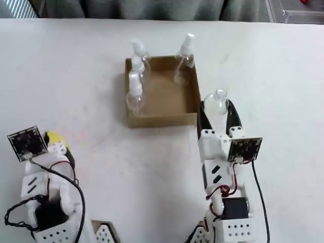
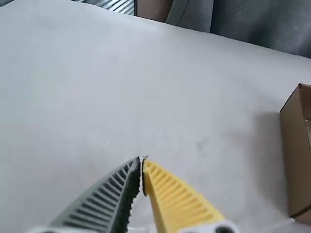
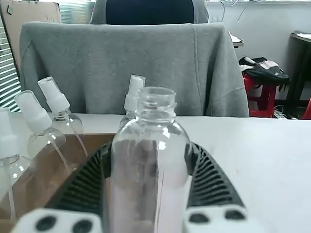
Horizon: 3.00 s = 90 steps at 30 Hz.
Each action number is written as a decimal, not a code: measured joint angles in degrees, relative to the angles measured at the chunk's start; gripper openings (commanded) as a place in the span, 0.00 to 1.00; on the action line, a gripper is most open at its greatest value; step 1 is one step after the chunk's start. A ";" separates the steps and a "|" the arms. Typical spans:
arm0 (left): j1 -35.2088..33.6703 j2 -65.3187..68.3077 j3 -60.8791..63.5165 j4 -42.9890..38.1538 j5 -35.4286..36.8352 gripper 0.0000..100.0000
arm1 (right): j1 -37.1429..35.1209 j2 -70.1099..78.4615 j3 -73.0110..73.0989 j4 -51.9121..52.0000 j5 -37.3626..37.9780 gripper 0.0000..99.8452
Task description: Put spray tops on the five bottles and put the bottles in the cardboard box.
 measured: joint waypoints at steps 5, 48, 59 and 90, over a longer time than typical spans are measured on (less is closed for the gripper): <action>-0.26 16.44 -8.35 0.00 0.00 0.02 | 0.00 0.00 0.00 0.53 0.00 0.02; -5.89 79.82 -26.73 1.58 5.71 0.02 | 0.00 0.00 0.00 0.53 0.00 0.02; -7.03 97.49 -37.54 -1.67 6.33 0.02 | 0.00 0.00 0.00 1.85 0.00 0.02; 0.88 100.22 -51.69 -2.02 29.19 0.07 | 0.00 0.00 0.00 2.46 0.00 0.02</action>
